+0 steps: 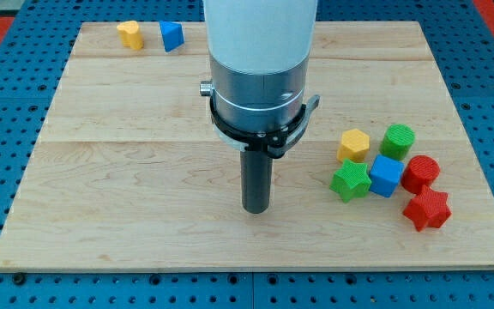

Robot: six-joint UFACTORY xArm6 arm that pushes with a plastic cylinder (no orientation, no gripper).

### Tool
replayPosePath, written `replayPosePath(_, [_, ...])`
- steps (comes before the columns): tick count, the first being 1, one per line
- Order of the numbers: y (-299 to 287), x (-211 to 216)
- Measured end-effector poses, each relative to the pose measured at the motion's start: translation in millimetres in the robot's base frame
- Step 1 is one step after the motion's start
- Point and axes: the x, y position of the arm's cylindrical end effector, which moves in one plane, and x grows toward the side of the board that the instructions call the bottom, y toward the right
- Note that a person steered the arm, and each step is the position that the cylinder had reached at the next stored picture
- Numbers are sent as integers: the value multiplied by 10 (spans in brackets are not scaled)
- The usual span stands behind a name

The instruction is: Move your arm towards bottom left of the red star

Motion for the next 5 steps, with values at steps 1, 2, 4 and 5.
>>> replayPosePath(1, [8, 0])
replayPosePath(2, [7, 0])
replayPosePath(4, [140, -8])
replayPosePath(5, [300, -8])
